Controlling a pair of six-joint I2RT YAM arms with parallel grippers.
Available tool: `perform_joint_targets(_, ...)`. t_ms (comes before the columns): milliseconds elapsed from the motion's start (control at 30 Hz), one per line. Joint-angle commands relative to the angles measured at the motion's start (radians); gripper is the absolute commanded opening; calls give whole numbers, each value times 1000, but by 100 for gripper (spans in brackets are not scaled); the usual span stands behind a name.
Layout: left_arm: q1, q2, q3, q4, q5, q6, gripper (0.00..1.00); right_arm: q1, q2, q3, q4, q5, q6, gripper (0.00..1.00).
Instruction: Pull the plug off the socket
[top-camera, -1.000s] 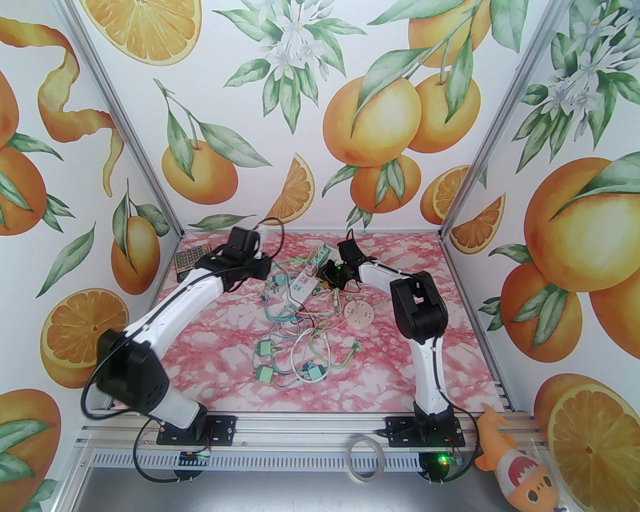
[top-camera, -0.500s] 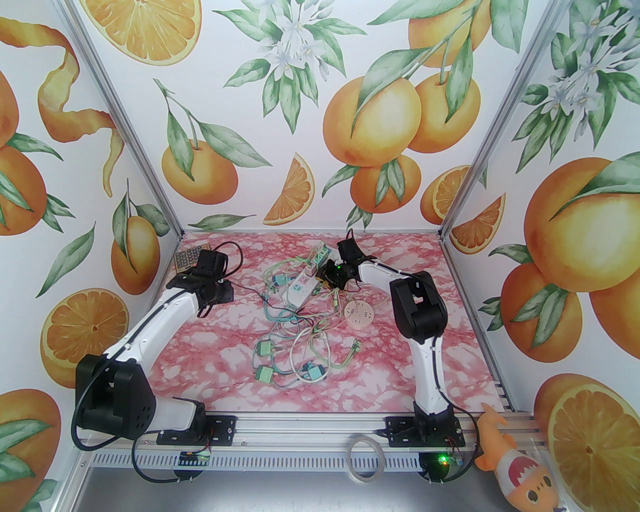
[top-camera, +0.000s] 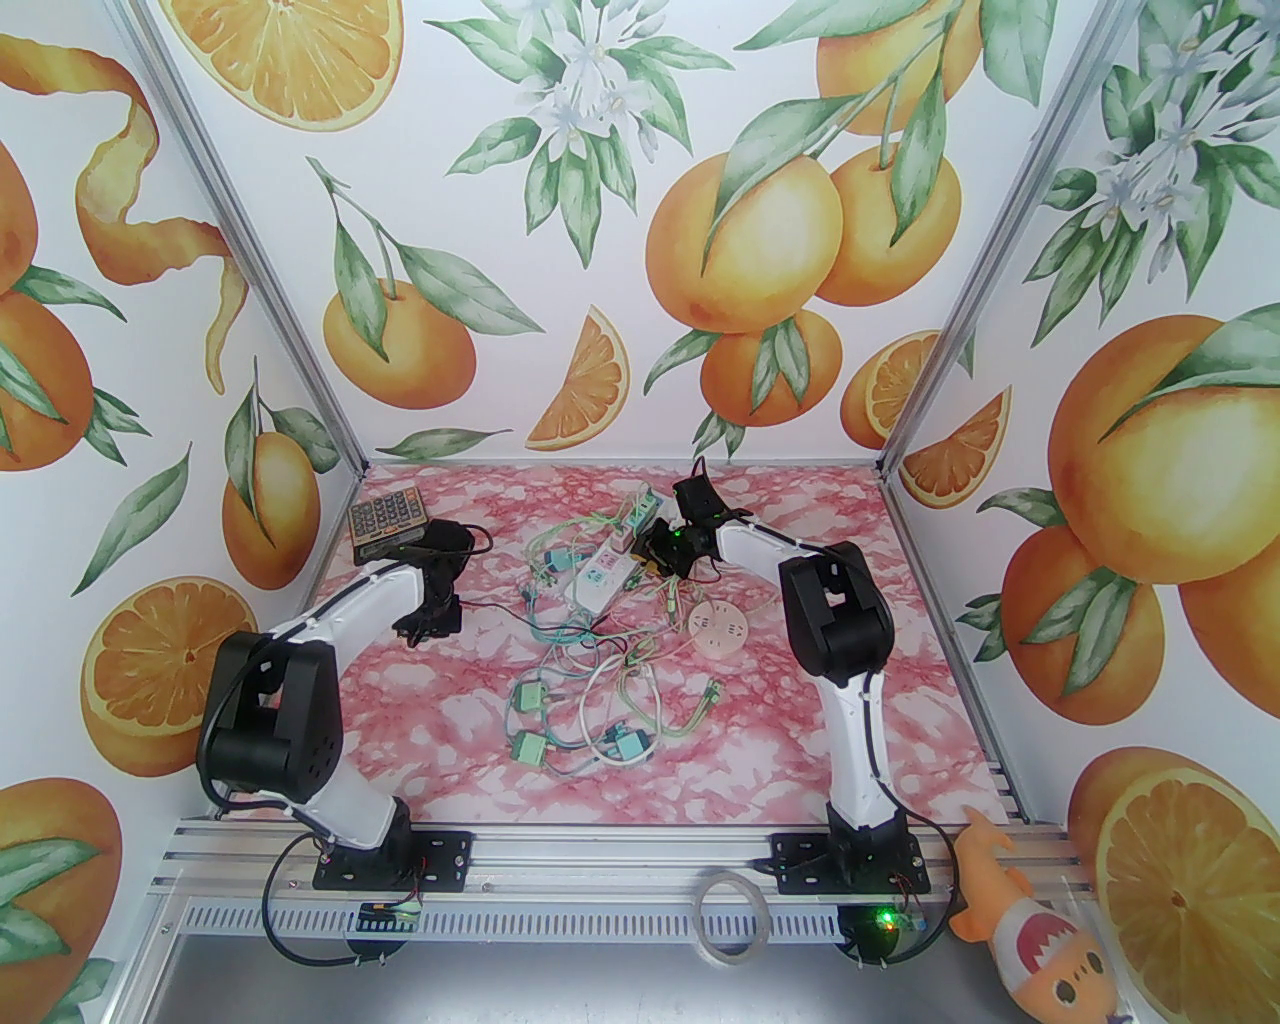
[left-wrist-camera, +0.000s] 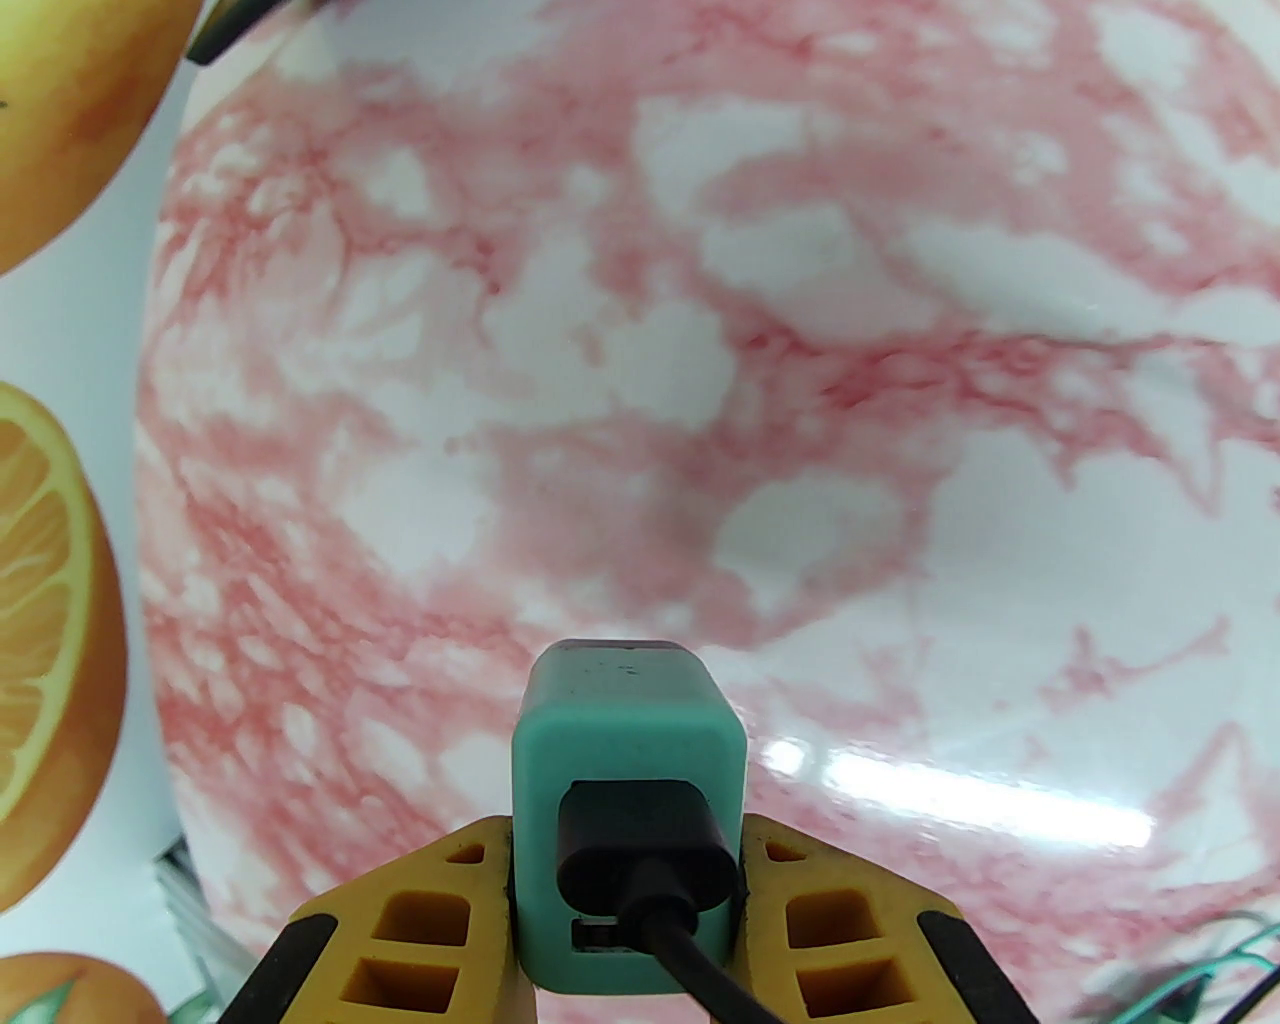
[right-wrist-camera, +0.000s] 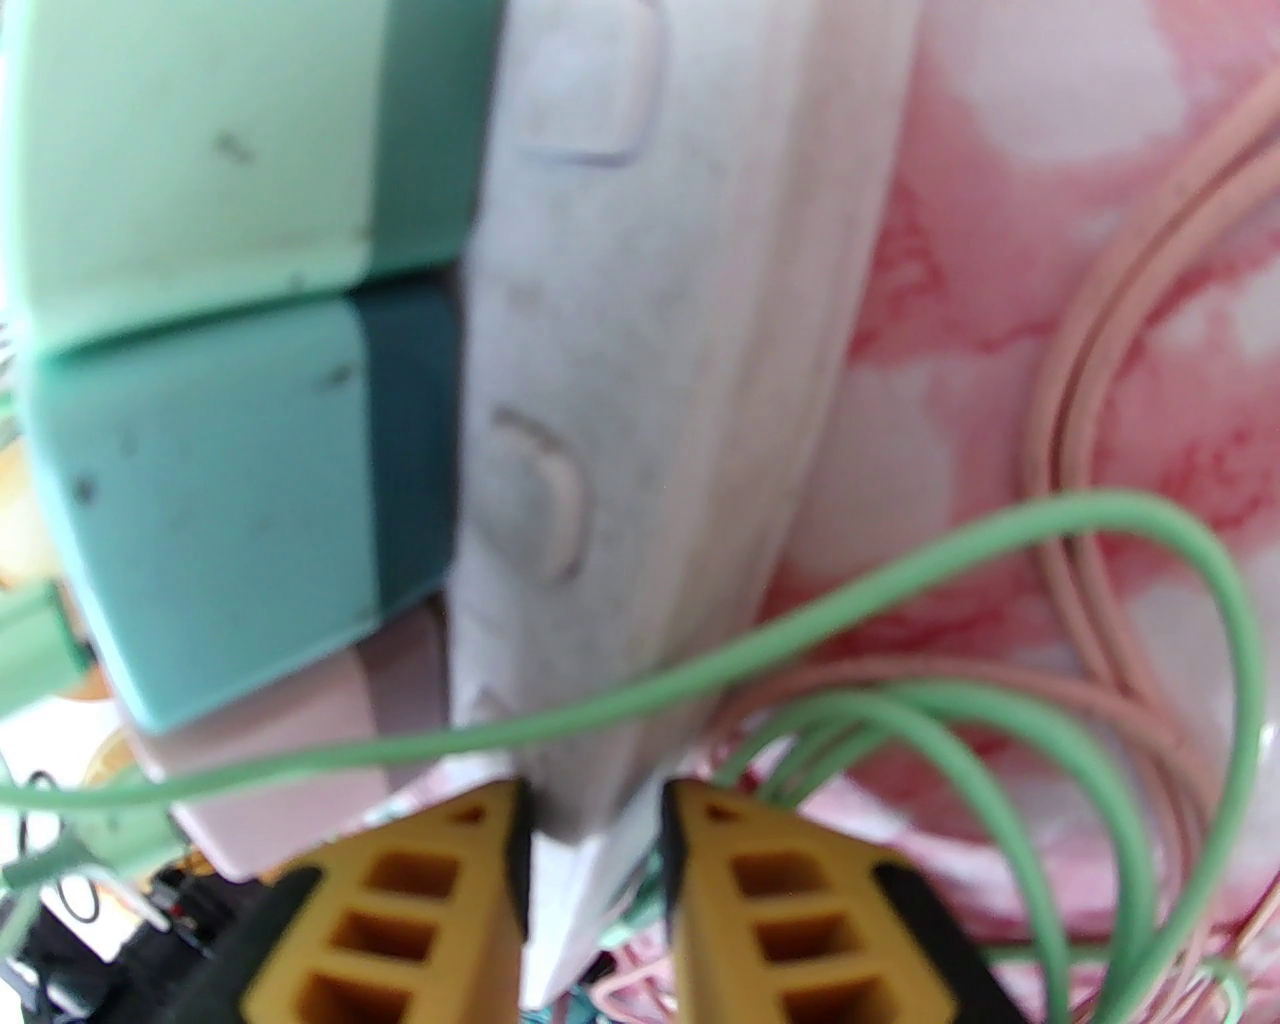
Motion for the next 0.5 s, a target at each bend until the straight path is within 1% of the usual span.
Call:
perform_joint_targets(0, 4, 43, 42, -24, -42, -1, 27, -5, 67, -17, -119, 98, -13, 28)
perform_joint_targets(100, 3, 75, 53, -31, -34, -5, 29, -5, 67, -16, -120, 96, -13, 28)
perform_joint_targets(200, 3, 89, 56, -26, -16, -5, 39, -5, 63, -21, -120, 97, -14, 29)
perform_joint_targets(267, 4, 94, 57, -16, 8, 3, 47, -4, 59, -23, -120, 98, -15, 29)
perform_joint_targets(300, 3, 96, 55, -9, 27, 9, 49, -5, 59, -23, -120, 97, -17, 29)
perform_joint_targets(467, 3, 95, 53, -12, 68, -3, 52, -5, 56, -29, -118, 97, -15, 29)
